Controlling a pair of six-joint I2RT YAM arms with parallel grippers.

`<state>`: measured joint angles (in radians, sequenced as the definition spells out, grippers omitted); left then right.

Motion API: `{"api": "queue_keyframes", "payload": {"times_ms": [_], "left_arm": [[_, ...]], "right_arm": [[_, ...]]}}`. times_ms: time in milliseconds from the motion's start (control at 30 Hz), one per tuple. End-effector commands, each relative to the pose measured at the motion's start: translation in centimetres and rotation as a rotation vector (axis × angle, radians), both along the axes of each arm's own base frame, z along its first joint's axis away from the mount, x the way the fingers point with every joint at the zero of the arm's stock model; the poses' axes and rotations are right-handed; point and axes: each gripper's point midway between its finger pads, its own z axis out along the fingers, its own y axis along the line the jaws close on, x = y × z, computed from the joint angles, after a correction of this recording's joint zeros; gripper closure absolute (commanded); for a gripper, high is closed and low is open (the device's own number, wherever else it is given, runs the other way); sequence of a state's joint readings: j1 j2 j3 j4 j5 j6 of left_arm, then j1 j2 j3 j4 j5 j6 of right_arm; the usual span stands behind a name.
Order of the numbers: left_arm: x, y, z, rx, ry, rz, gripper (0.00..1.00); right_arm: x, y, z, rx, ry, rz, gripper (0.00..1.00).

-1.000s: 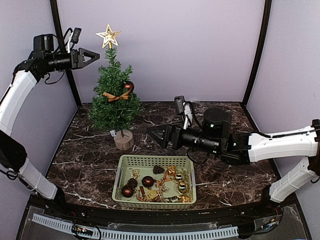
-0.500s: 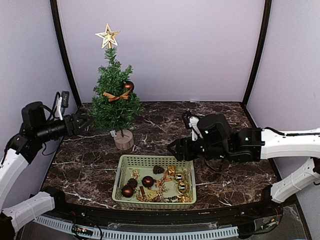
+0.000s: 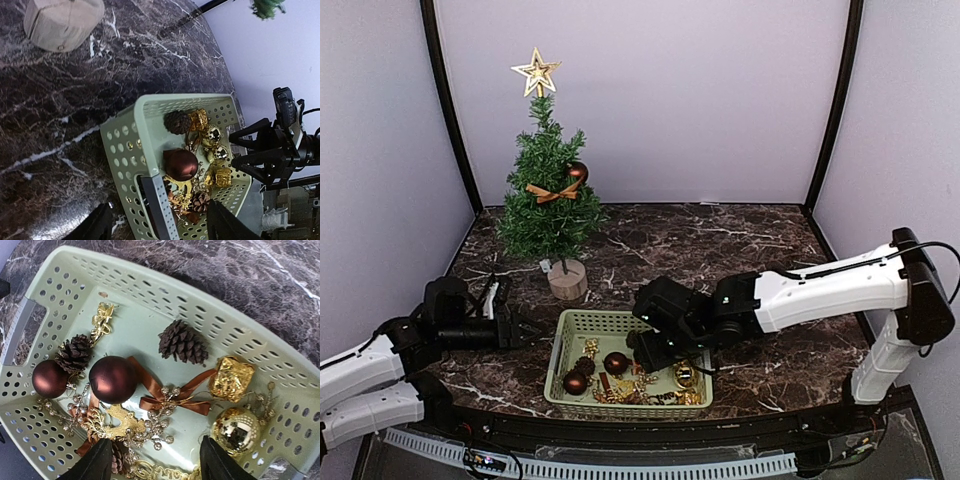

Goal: Decorate the small christmas tree
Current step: Pick up the ornament bell from the bin.

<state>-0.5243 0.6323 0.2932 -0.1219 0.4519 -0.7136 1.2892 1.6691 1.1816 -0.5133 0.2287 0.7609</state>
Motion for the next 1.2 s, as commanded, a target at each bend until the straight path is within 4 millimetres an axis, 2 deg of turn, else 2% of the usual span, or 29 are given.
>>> {"api": "queue_keyframes", "payload": {"times_ms": [0, 100, 233, 367, 467, 567, 633, 800, 900, 1000, 1167], "left_arm": [[-0.3, -1.4, -0.6, -0.067, 0.04, 0.001, 0.32], [-0.7, -1.9, -1.6, -0.071, 0.064, -0.015, 0.33], [-1.1, -2.7, -2.3, -0.075, 0.09, -0.041, 0.36], [-1.5, -3.3, -2.7, -0.068, 0.104, -0.067, 0.38], [-1.8, -3.6, -3.2, -0.06, 0.115, -0.081, 0.43], [-1.9, -4.0, -3.6, -0.061, 0.13, -0.089, 0.48], [-1.9, -4.2, -3.4, -0.072, 0.125, -0.095, 0.5], [-1.9, -4.5, -3.5, -0.068, 0.125, -0.104, 0.57], [-1.9, -4.7, -3.5, -0.07, 0.129, -0.112, 0.61], [-1.8, -4.9, -3.3, -0.073, 0.127, -0.114, 0.62], [-1.8, -4.8, -3.3, -0.068, 0.131, -0.113, 0.62]], "right_arm": [[-1.0, 1.5, -0.5, -0.008, 0.062, 0.004, 0.42], [-1.0, 1.2, -0.8, -0.031, 0.066, -0.009, 0.43], [-1.2, 0.1, -2.3, -0.078, 0.095, -0.05, 0.47], [-0.9, -1.4, -1.9, -0.126, 0.073, -0.077, 0.47], [-1.4, -1.9, -1.4, -0.124, 0.086, -0.054, 0.45], [-2.3, -1.9, -2.3, -0.142, 0.13, -0.025, 0.47], [-2.3, -2.7, -2.7, -0.177, 0.133, -0.049, 0.48], [-1.2, -5.2, -1.2, -0.271, 0.065, -0.085, 0.42], [-1.5, -6.3, -1.3, -0.322, 0.078, -0.087, 0.42], [-2.2, -6.4, -2.2, -0.34, 0.124, -0.08, 0.45], [-2.2, -6.1, -3.1, -0.378, 0.136, -0.074, 0.45]]}}
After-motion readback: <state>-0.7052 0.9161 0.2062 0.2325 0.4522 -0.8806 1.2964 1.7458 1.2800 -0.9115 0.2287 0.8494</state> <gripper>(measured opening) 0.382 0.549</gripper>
